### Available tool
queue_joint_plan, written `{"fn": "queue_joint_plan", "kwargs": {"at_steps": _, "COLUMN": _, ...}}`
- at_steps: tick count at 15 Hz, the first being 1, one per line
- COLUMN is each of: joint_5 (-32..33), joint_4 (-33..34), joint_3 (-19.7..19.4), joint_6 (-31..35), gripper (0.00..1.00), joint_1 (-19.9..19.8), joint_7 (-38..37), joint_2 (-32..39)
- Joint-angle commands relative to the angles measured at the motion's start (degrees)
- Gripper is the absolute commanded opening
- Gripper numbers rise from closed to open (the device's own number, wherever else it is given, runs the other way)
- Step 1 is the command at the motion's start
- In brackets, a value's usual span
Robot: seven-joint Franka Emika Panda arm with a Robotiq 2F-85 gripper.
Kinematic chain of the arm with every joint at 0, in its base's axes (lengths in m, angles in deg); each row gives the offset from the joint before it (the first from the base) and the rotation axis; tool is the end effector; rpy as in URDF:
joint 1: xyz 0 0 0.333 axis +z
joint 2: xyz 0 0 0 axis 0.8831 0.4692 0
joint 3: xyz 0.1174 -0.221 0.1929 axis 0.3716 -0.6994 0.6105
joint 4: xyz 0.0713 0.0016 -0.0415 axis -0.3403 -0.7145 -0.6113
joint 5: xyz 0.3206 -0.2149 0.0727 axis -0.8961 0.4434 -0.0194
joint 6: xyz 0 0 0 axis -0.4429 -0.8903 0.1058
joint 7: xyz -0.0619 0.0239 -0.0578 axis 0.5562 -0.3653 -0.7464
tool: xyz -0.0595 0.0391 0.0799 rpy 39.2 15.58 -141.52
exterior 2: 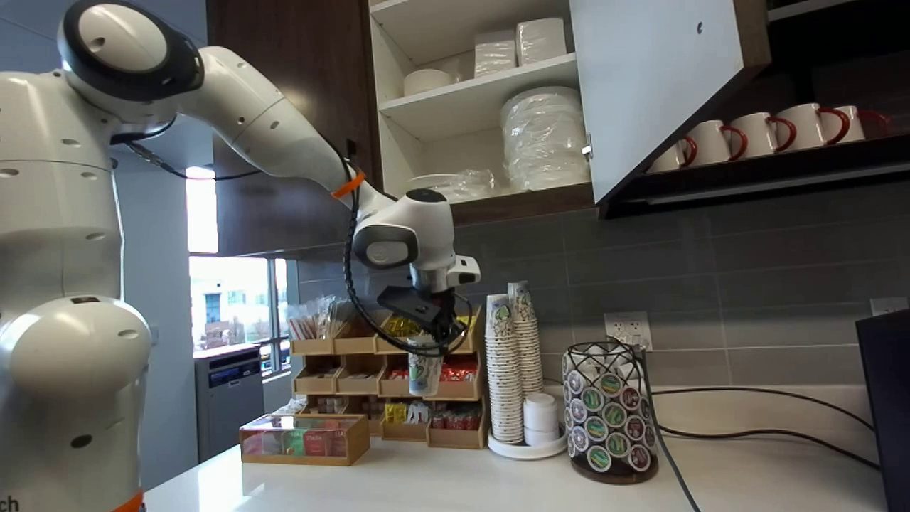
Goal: Remove the coffee cup from the bottom shelf of the upper cabinet and put it on the counter
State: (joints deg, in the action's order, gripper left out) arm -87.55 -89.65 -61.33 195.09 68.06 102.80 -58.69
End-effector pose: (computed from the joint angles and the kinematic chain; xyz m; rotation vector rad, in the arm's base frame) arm 0.4916 -0.0492 0.3699 -2.7024 -0.1636 -0.5610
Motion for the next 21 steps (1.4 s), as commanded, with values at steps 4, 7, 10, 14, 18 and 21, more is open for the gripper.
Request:
{"fn": "queue_joint_plan", "kwargs": {"at_steps": 4, "joint_5": -15.36, "joint_4": 2.34, "joint_3": 0.83, "joint_6": 7.29, "gripper": 0.01, "joint_1": -0.62, "joint_7": 15.25, "joint_2": 12.78}}
{"fn": "queue_joint_plan", "kwargs": {"at_steps": 7, "joint_5": -20.26, "joint_4": 3.67, "joint_3": 1.56, "joint_6": 10.21, "gripper": 0.01, "joint_1": -0.90, "joint_7": 19.21, "joint_2": 17.03}}
{"fn": "queue_joint_plan", "kwargs": {"at_steps": 10, "joint_5": -25.27, "joint_4": 5.39, "joint_3": 2.44, "joint_6": 9.82, "gripper": 0.01, "joint_1": -1.48, "joint_7": 24.73, "joint_2": 21.08}}
{"fn": "queue_joint_plan", "kwargs": {"at_steps": 14, "joint_5": -30.39, "joint_4": 7.72, "joint_3": 3.07, "joint_6": 11.13, "gripper": 0.01, "joint_1": -1.59, "joint_7": 30.32, "joint_2": 26.08}}
{"fn": "queue_joint_plan", "kwargs": {"at_steps": 18, "joint_5": -32.87, "joint_4": 9.96, "joint_3": 3.19, "joint_6": 15.03, "gripper": 0.01, "joint_1": -1.39, "joint_7": 33.47, "joint_2": 30.74}}
{"fn": "queue_joint_plan", "kwargs": {"at_steps": 21, "joint_5": -35.66, "joint_4": 11.83, "joint_3": 3.77, "joint_6": 16.77, "gripper": 0.02, "joint_1": -1.81, "joint_7": 36.06, "joint_2": 33.21}}
